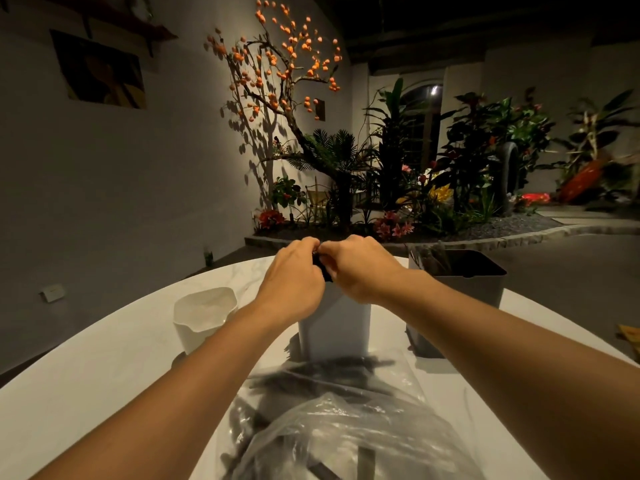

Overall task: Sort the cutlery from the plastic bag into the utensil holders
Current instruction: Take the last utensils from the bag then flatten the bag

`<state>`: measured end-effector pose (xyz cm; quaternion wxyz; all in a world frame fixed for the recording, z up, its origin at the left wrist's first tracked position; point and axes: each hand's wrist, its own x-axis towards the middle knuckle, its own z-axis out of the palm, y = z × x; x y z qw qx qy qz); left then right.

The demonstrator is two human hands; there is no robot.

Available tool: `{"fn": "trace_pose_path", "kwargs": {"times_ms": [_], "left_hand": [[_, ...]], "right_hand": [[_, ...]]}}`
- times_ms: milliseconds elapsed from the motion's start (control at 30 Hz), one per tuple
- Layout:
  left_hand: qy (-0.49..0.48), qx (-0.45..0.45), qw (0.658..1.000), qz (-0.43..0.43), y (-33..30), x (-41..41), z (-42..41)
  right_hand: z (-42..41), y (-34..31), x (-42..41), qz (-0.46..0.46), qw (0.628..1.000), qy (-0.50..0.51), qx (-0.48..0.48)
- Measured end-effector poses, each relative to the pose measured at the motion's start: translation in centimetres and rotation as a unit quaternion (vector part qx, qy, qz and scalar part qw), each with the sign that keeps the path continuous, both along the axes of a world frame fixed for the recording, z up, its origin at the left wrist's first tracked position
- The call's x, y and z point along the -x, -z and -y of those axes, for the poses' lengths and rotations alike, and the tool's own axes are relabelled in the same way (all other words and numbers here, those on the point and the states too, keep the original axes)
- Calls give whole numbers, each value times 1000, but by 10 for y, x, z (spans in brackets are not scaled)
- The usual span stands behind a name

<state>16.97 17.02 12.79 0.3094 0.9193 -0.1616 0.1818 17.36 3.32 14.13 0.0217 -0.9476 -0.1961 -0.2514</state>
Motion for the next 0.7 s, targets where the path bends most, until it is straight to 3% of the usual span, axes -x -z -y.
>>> {"fn": "trace_pose_path", "kwargs": {"times_ms": [167, 300, 700], "left_hand": [[17, -12, 1000, -15, -1, 11, -2], [21, -5, 1000, 3, -9, 25, -5], [12, -1, 1000, 5, -20, 141, -5]], "right_hand": [[-5, 4, 7, -32, 995, 42, 89], [-1, -5, 29, 26, 999, 40, 5], [5, -21, 157, -104, 992, 3, -67]]}}
